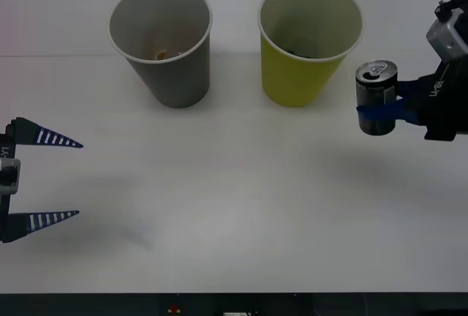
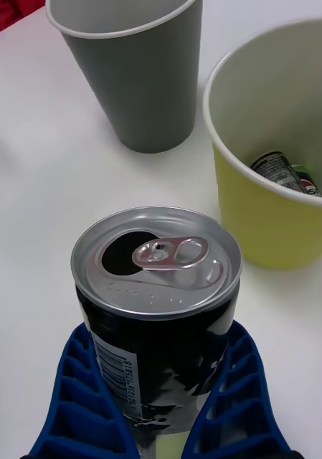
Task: Put the can into the green bin and the plastic bottle into the gray bin
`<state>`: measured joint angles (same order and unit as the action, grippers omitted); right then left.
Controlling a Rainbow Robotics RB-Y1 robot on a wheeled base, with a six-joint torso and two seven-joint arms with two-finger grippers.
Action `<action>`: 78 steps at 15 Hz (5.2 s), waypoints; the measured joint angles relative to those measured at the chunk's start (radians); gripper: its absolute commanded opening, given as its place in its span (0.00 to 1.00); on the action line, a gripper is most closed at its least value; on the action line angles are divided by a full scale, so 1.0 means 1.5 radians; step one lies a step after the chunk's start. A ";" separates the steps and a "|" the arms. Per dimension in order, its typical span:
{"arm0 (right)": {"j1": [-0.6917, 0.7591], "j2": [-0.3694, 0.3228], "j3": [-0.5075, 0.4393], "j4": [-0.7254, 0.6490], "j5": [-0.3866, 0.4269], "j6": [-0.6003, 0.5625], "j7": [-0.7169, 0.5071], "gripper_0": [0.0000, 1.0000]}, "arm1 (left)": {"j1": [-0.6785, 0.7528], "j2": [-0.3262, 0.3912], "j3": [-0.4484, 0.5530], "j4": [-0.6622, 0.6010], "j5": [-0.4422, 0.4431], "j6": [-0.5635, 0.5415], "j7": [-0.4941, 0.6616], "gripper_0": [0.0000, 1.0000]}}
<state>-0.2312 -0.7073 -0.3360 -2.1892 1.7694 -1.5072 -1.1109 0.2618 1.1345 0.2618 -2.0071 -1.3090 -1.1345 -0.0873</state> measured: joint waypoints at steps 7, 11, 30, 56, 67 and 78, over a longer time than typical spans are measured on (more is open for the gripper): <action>-0.195 -0.081 0.116 0.081 0.050 -0.006 -0.106 0.00 | 0.000 0.000 0.000 0.000 0.000 0.000 0.000 1.00; -0.330 -0.091 0.191 0.207 0.066 -0.006 -0.106 0.00 | 0.000 0.000 0.000 0.000 0.000 0.000 0.000 1.00; -0.580 -0.039 0.389 0.563 0.146 0.077 -0.065 1.00 | 0.000 0.000 0.000 0.000 0.000 0.000 0.000 1.00; -0.120 -0.110 0.040 0.217 -0.125 -0.009 0.316 1.00 | 0.000 0.000 0.000 0.000 0.000 0.000 0.000 1.00; 0.081 -0.110 -0.040 0.214 -0.252 -0.010 0.540 1.00 | 0.000 0.000 0.000 0.000 0.000 0.000 0.000 1.00; 0.188 -0.110 -0.097 0.188 -0.273 -0.010 0.581 1.00 | 0.000 0.000 0.000 0.000 0.000 0.000 0.000 1.00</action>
<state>0.0502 -0.8724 -0.4822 -1.9065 1.3598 -1.5218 -0.2392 0.2618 1.1345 0.2618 -2.0071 -1.3090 -1.1345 -0.0873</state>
